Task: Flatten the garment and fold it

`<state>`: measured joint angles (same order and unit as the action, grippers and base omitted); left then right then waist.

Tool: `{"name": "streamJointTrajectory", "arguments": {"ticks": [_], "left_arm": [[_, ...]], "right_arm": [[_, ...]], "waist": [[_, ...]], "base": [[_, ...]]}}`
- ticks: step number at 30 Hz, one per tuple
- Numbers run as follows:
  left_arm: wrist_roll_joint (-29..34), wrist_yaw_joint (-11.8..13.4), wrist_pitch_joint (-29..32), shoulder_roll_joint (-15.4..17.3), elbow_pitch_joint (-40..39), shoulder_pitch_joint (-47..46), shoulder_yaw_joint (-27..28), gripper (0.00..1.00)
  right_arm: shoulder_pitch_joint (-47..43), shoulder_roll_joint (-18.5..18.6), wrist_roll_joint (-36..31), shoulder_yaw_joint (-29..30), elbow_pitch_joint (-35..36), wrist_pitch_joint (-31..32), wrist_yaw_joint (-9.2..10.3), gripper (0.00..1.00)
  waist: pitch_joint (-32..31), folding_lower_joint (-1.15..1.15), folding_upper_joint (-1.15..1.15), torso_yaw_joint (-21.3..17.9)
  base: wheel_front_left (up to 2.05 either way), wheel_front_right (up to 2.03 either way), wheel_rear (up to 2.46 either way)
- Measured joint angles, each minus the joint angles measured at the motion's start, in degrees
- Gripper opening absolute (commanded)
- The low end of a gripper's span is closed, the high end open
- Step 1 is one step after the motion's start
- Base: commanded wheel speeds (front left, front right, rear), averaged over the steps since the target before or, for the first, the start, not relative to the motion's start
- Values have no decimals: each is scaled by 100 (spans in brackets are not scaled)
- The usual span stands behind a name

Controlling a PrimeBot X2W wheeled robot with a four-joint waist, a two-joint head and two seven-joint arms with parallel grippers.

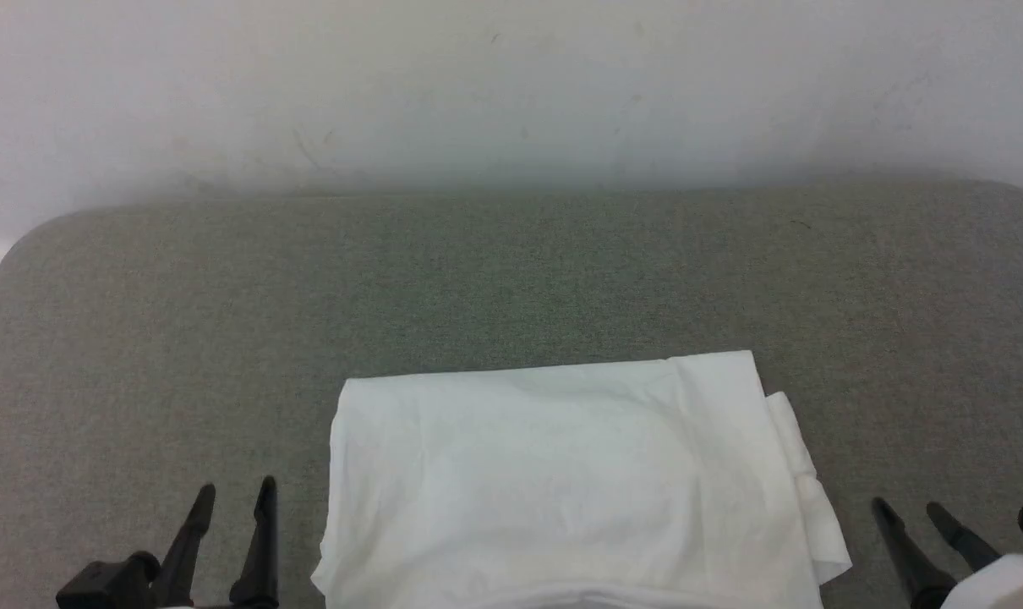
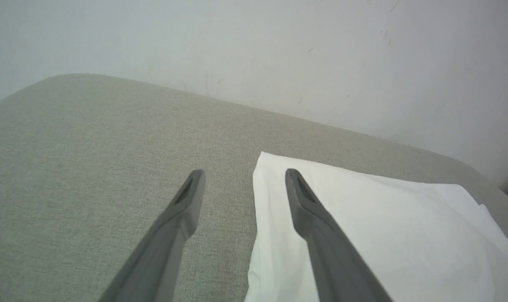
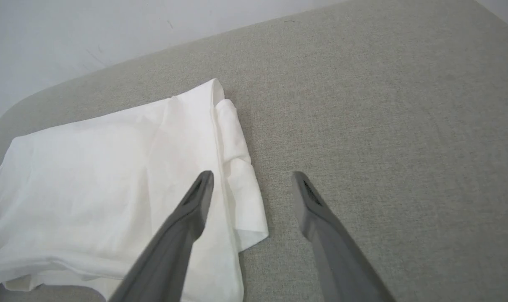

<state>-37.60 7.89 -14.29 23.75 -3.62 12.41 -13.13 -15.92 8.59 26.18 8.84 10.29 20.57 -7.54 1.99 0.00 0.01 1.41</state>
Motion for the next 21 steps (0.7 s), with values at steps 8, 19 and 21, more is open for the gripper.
{"name": "streamJointTrajectory", "arguments": {"ticks": [8, 19, 21], "left_arm": [[1089, -267, -44, -635, -183, -383, 590, 100], [1944, -586, -44, -1100, -164, -459, 859, 100], [2029, -606, -44, -1139, -160, -458, 910, 100]], "right_arm": [[1025, 426, 297, -259, -1158, 821, 0, 100], [2152, 472, 481, -884, -2835, 1291, 1, 100], [2278, 505, 573, -1002, -3011, 1503, 3, 100]], "waist": [[100, 0, 0, 268], [374, 0, 0, 559], [394, 0, 0, 594]], "base": [[0, 0, 0], [0, 0, 0], [0, 0, 0]]}}
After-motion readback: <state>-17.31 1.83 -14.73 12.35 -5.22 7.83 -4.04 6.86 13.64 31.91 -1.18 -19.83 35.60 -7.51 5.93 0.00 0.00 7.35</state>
